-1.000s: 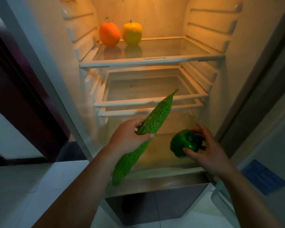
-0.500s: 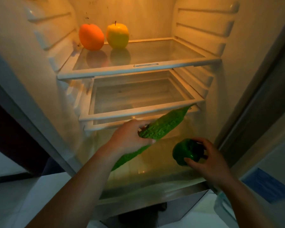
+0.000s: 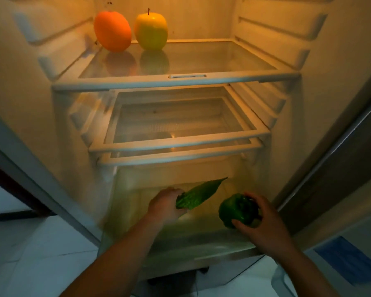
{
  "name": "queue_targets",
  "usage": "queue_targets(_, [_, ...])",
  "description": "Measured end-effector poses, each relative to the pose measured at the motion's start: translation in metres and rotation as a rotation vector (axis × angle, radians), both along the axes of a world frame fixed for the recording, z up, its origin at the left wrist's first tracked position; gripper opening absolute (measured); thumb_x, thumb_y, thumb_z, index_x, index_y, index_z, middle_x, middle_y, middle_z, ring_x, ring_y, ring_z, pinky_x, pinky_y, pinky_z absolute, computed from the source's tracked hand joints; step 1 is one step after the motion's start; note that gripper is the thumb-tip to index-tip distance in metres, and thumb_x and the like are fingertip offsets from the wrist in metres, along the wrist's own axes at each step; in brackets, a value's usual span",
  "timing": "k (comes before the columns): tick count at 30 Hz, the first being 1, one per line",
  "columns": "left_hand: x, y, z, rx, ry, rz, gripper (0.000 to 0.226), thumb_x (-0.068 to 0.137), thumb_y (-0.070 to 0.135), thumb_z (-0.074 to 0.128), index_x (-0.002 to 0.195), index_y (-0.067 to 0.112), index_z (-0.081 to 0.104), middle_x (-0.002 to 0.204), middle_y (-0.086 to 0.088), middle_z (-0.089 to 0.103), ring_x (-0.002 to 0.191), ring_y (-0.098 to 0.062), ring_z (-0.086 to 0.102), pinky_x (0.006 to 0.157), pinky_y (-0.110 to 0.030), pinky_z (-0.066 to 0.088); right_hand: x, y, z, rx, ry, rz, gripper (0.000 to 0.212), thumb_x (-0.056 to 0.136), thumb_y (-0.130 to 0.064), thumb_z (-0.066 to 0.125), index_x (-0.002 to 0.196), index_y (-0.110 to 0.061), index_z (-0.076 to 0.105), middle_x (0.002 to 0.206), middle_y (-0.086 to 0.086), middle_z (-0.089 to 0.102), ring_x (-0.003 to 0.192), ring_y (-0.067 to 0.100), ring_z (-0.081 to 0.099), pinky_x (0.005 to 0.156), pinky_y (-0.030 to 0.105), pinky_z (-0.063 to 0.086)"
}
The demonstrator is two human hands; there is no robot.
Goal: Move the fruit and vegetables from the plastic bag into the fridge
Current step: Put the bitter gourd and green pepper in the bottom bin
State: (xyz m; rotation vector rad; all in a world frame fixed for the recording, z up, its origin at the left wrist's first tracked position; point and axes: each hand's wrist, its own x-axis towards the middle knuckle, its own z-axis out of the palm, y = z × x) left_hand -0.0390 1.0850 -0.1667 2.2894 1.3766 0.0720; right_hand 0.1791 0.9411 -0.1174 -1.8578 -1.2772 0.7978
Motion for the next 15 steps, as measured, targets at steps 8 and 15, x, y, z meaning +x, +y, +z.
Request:
queue_targets(8, [-0.053, -0.006, -0.044, -0.116, 0.137, 0.006, 0.061, 0.075, 0.035, 0.067, 0.131, 0.03, 0.045, 0.122, -0.004, 0.052, 0.114, -0.022, 0.049, 0.096, -0.032, 0.041, -0.013, 0.025, -0.017, -0.034, -0.04, 0.122, 0.076, 0.069, -0.024, 0.081, 0.133, -0.026, 0.04, 0.121, -0.011, 0.042, 0.11, 0.007, 0.043, 0.088, 0.021, 0.041])
queue_targets(15, [-0.059, -0.001, -0.05, -0.132, 0.083, -0.002, 0.058, 0.075, 0.029, 0.07, 0.129, 0.02, 0.05, 0.121, -0.008, 0.053, 0.115, -0.025, 0.051, 0.095, -0.03, 0.038, -0.018, 0.058, -0.032, 0.009, -0.061, 0.179, 0.08, 0.066, -0.025, 0.082, 0.134, -0.017, 0.041, 0.127, -0.002, 0.046, 0.111, 0.01, 0.046, 0.092, 0.023, 0.042])
